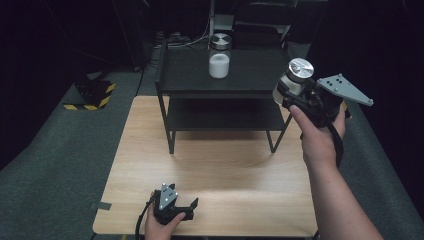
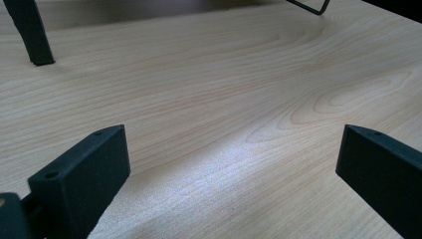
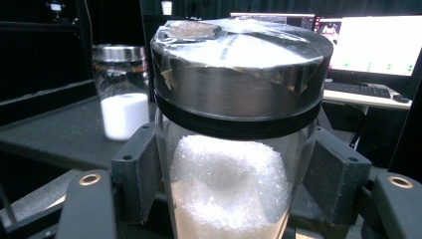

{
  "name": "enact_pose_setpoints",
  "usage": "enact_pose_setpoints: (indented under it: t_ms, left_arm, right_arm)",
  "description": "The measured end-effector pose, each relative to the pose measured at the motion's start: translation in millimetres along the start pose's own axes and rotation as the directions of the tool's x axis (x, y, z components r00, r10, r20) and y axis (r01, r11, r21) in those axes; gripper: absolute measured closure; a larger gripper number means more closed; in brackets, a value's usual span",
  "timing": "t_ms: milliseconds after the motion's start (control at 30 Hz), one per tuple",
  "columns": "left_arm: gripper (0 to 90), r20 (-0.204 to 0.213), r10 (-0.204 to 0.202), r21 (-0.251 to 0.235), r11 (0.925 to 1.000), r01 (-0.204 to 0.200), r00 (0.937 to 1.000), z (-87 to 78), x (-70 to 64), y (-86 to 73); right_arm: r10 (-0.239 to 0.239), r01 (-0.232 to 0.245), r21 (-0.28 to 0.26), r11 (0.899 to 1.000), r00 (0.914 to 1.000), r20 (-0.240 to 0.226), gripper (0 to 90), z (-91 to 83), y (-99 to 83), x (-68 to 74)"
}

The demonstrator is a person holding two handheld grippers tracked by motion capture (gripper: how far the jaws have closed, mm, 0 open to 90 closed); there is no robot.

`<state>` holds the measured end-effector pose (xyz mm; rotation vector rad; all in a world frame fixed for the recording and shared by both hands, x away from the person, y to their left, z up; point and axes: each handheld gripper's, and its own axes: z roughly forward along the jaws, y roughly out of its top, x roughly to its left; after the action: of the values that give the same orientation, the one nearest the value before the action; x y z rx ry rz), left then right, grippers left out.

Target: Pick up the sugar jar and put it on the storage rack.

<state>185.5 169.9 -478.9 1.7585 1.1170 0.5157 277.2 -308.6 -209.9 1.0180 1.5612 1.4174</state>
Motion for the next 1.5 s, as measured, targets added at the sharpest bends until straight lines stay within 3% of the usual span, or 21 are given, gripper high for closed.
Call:
enact_pose_setpoints:
  t_ms: [267,767,900,1500]
  left_arm:
    - [0.7,0.002,-0.003,0.000,1.0000,0.003,1.0000,-0.4,1.3,0.0]
    - [0.7,0.001,0.010,-0.001,1.0000,-0.010,1.0000,-0.9,0.3,-0.4]
    - [0.7,0.003,0.004,-0.001,1.0000,-0.004,1.0000,-0.8,1.0,-0.4]
    - [0.7,0.006,0.002,-0.002,1.0000,-0.002,1.0000,-1.3,2.0,-0.8]
  right_arm:
    - [-0.003,0.003,0.010,1.000,0.9998,0.022,30.9,21.4,13.0,1.7]
    - [0.016,-0.019,0.036,0.999,0.9969,0.077,30.8,74.2,12.5,-1.4]
    - [-0.001,-0.003,0.047,0.999,0.9968,0.080,30.8,87.7,11.3,1.5]
    - [0.004,-0.008,0.048,0.999,0.9956,0.093,30.8,114.8,3.9,10.4]
